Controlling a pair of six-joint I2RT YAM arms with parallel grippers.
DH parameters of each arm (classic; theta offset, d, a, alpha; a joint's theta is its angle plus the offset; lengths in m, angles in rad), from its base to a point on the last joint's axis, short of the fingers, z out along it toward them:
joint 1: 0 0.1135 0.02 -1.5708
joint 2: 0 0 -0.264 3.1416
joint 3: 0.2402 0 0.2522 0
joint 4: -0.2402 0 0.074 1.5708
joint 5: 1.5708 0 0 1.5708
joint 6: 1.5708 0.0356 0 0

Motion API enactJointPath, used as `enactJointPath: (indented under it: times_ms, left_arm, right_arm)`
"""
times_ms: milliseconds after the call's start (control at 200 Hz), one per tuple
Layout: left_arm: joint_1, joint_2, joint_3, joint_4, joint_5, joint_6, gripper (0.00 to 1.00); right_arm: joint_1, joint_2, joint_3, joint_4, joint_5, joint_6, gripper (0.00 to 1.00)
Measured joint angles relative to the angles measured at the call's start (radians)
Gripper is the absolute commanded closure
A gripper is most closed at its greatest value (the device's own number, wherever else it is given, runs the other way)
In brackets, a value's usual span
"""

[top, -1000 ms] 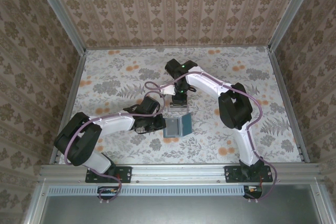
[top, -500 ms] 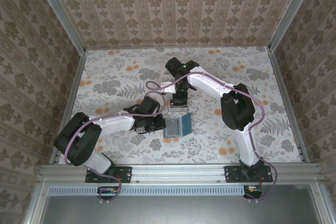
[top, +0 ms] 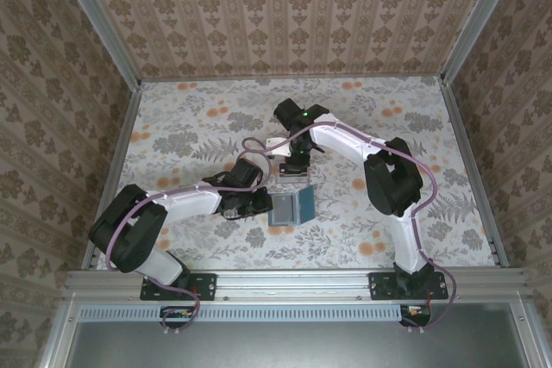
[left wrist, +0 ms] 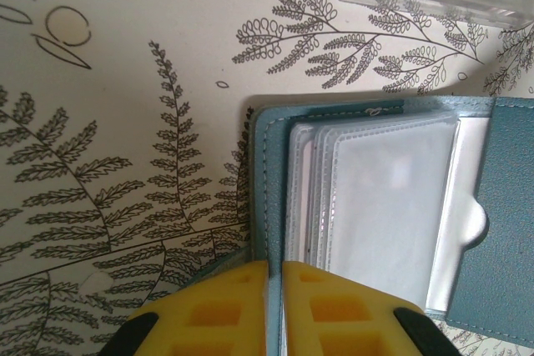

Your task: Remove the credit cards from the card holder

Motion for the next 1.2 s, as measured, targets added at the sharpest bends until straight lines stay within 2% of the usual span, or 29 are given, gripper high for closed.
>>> enactJointPath:
  times_ms: [1200]
  left_arm:
    - [-0.001,0.022,0.009,0.001,0.007,0.000,0.86]
  right_arm:
    - [0.000,-0.016,-0.031,0.070,0.027,0.007,0.79]
